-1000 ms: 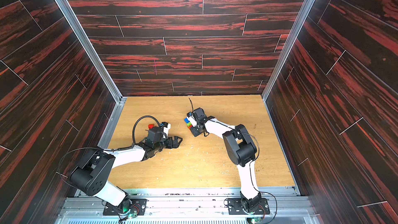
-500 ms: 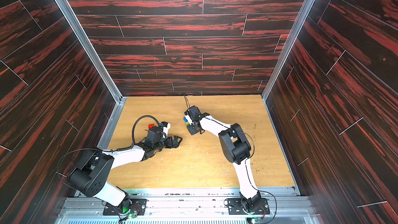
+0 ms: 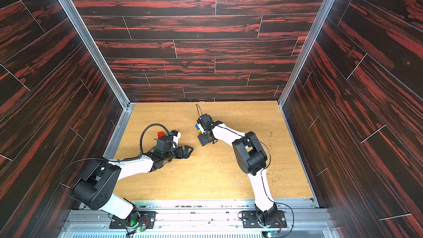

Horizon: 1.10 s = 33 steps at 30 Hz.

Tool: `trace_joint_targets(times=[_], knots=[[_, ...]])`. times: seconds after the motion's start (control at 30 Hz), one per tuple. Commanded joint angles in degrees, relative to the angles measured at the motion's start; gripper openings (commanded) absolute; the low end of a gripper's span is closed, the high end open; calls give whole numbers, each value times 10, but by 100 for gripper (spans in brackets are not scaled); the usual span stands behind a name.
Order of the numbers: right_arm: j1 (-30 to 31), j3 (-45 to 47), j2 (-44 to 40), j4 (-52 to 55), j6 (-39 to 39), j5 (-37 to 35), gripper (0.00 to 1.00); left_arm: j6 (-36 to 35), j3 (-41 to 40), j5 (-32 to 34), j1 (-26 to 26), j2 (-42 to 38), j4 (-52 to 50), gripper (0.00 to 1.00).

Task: Assemble the letter v with lego
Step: Assemble the lego brick with the lego brick, then adjust the lego brick at the center of the board.

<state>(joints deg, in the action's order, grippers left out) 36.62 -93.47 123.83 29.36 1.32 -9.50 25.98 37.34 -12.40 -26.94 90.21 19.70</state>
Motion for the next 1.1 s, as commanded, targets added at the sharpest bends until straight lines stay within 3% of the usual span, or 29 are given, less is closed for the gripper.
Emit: trace_joint_targets(times=[0.0,0.9,1.07], knots=[[7,-21,-14,-4,7,-2,70,0,-5,7,3,-20,-2,100],[6,-59,64,-13,8,-18,68,-1,-6,12,3,-22,-15,100],[5,-57,68,-16,7,-21,50,-1,-7,14,3,-23,-15,100]])
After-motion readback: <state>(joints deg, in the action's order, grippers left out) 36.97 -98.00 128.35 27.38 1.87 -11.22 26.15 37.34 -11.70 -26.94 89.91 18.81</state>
